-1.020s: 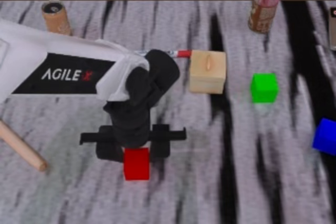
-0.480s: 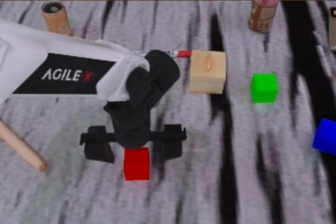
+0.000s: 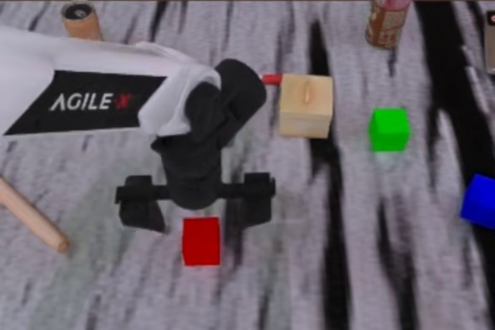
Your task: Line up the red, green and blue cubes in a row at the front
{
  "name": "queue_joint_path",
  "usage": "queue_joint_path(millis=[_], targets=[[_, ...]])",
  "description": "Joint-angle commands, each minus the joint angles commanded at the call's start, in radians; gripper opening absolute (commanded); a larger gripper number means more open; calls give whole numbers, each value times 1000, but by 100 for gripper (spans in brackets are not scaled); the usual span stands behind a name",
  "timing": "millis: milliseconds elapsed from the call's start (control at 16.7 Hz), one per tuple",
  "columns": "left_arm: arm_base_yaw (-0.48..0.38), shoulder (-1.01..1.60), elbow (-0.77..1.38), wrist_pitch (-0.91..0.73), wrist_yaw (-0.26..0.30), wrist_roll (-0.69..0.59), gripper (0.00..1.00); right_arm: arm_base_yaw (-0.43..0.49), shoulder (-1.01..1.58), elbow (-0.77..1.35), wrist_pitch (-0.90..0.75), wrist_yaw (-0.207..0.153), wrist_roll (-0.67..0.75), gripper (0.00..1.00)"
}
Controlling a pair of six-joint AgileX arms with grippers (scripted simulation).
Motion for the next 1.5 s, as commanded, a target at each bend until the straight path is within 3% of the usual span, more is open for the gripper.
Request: queue_joint_path(millis=[300, 660, 840, 1140, 1500], targets=[[12, -81, 88, -173, 1, -3, 100, 0, 0, 0, 0, 0, 0, 100], [12, -90, 82, -172, 0, -2, 100, 1, 10, 10, -7, 0, 2, 100], [51, -169, 15, -127, -4, 2, 100, 14, 102, 102, -67, 1, 17, 100], [187, -477, -220, 28, -13, 34, 100, 64, 465, 454, -278, -1, 63, 100], [398, -1047, -633, 294, -19, 168, 100, 142, 1182, 1046, -639, 1, 132, 100]])
